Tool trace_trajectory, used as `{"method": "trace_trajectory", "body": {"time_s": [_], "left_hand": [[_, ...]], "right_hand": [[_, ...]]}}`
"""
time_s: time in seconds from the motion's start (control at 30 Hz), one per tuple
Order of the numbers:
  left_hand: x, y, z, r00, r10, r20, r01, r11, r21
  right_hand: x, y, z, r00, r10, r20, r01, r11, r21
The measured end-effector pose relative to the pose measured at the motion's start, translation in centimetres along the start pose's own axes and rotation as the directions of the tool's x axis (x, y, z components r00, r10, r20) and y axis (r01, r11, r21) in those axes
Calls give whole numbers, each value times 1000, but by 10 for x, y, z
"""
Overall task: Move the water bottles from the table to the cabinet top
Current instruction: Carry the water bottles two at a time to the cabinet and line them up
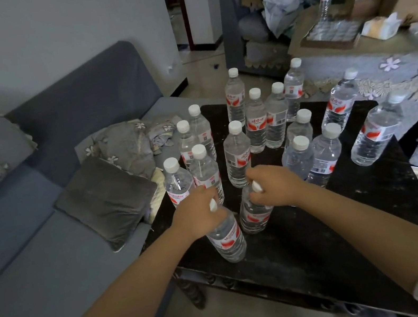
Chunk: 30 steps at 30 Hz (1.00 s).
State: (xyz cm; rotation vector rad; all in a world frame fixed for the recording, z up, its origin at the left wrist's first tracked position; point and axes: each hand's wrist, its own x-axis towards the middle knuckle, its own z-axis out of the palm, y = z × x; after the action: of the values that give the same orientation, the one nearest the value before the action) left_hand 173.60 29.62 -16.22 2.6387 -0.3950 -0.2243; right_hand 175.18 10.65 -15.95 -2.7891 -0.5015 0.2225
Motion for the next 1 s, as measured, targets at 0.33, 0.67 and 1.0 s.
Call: {"method": "trace_trajectory", "body": {"time_s": [0.33,0.67,1.0], "left_hand": [[-3,23,8,972,236,20,-229,912,341],[11,18,-3,924,350,153,-378,895,235],[7,122,23,700,638,321,-684,728,47]], "right_hand": [[-3,2,9,986,95,-136,-93,995,19],[-59,-7,12,896,353,-269,-343,935,84],[-210,-2,-5,629,708,-320,-722,685,96]]}}
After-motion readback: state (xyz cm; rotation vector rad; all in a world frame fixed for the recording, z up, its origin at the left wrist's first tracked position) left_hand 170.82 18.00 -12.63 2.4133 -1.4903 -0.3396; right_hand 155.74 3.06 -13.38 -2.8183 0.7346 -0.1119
